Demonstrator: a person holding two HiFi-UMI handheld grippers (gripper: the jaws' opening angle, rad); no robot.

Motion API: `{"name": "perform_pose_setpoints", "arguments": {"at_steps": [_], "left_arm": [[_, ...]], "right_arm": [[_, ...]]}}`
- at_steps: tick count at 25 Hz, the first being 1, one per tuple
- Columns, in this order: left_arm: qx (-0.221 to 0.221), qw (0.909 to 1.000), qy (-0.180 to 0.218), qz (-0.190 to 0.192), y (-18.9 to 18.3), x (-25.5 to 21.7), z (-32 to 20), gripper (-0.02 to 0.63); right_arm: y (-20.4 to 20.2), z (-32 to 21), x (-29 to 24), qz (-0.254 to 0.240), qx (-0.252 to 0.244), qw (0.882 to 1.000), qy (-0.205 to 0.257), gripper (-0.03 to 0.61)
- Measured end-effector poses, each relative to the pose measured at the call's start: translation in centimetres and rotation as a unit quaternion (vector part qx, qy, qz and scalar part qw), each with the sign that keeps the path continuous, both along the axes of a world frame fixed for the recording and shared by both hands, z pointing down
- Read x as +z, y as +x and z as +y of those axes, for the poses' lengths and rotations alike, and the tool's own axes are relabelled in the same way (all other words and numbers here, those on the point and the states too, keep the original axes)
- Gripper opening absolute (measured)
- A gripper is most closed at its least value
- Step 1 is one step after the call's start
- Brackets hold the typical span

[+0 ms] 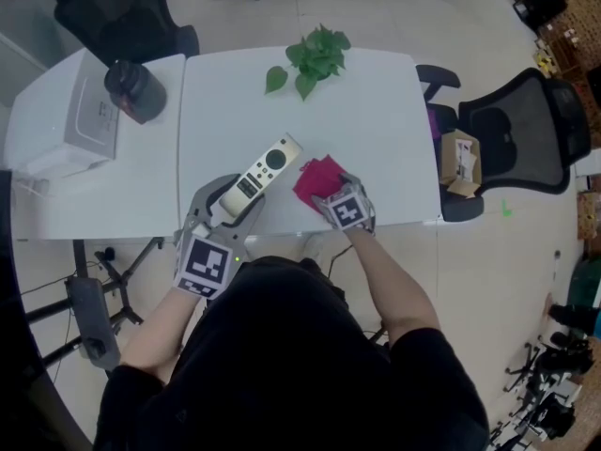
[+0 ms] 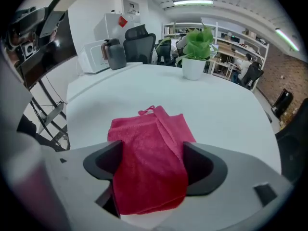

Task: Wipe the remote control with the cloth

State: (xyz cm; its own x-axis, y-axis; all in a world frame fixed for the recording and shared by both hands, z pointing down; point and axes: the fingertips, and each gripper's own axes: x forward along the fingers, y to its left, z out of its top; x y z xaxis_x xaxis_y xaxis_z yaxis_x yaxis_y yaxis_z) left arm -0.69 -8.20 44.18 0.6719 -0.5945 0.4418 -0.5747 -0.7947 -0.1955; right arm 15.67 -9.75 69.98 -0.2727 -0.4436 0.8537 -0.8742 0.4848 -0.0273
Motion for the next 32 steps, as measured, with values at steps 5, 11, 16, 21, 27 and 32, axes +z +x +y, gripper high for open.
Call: {"name": "perform_pose_setpoints", "arguments": {"at_steps": [5,11,16,21,27,32], "left_arm": [[0.007,0.9999,0.008,-0.007,0.0,-0.2,0.1,0.209],[0.007,0.9999,0.012,-0.005,0.1,-0.5,0.1,0.209],[0.000,0.9999,0.011,-0.001,0.0,-0.6,0.1,0.209],[-0.008,0.9999,0.011,0.001,0.1,-0.7,0.0,0.209],[-0.019,0.9997,0.015,0.006,0.1,-0.7,-0.6,0.209],[-0.020,0.9994,0.028,-0.002,-0.2,-0.7,-1.7,0.209]], "right_arm": [[0.1,0.1,0.0,0.001,0.008,1.000,0.002,0.387],[0.0,0.3,-0.2,0.006,0.012,1.000,0.004,0.307],[0.0,0.7,-0.4,0.008,0.009,1.000,-0.008,0.172],[0.5,1.3,-1.1,-0.001,0.031,0.999,-0.044,0.100],[-0.8,0.4,-7.7,-0.077,0.038,0.996,0.039,0.095],[-2.3,-0.2,-17.5,-0.128,0.032,0.981,0.140,0.095]]}}
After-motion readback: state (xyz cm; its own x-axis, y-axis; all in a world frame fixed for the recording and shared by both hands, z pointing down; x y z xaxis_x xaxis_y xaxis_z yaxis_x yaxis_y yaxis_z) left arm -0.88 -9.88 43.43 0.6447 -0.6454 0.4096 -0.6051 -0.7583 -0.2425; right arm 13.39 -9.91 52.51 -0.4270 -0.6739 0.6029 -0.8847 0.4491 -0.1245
